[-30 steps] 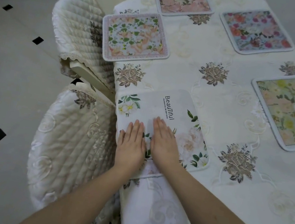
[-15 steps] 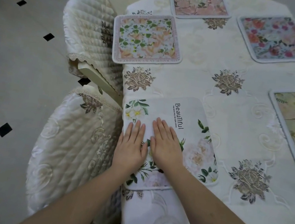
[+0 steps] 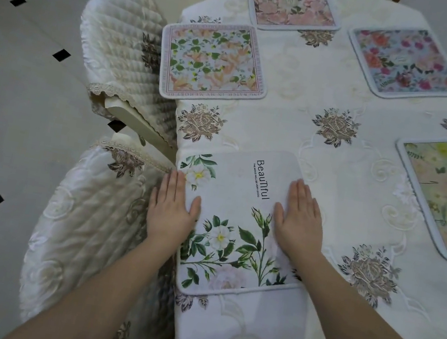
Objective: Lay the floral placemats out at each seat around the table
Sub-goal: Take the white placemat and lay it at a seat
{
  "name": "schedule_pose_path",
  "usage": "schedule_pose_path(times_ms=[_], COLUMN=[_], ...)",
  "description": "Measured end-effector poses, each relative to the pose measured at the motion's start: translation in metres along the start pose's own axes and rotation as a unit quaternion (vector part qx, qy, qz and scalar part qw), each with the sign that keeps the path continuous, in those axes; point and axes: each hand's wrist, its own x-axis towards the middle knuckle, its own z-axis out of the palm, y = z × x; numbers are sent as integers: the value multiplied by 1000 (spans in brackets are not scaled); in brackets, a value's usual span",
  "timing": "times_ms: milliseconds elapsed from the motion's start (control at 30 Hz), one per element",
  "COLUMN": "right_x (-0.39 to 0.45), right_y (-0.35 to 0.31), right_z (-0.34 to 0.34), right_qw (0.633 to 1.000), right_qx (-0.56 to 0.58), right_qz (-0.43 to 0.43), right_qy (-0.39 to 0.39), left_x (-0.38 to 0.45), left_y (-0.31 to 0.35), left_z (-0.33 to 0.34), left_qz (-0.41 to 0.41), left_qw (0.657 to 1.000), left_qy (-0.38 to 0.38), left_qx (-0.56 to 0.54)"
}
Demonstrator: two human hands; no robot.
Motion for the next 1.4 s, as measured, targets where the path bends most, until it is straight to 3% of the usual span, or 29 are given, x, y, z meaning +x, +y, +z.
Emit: schedule_pose_path(times_ms=[100, 267, 400, 533, 733, 1100, 1233, 1400], right_x=[11, 35, 42, 48, 54, 64, 54, 2], right_y=[-27, -101, -113, -102, -92, 6, 13, -52], right_z=[0, 10, 24, 29, 23, 2, -4, 5], right_qw=[1000, 982, 980, 977, 988, 1000, 999, 996], right_qx=[24, 49, -15, -45, -7, 21, 10, 73], right_qz=[-14, -179, -195, -206, -156, -12, 32, -18], right_qy=[7, -27, -45, -26, -19, 19, 37, 47], left_x=[13, 32, 41, 44, 45, 46, 41, -13], left_y=[11, 54, 49, 46, 49, 36, 20, 46], left_z=[-9, -5, 7, 9, 7, 5, -7, -11], left_qz=[16, 148, 138, 134, 96, 34, 7, 100], left_qw=[1000, 988, 990, 991, 995, 999, 1000, 993], left_qy=[19, 32, -7, 20, 15, 16, 8, 58], left_qx=[-6, -12, 31, 23, 9, -1, 2, -25])
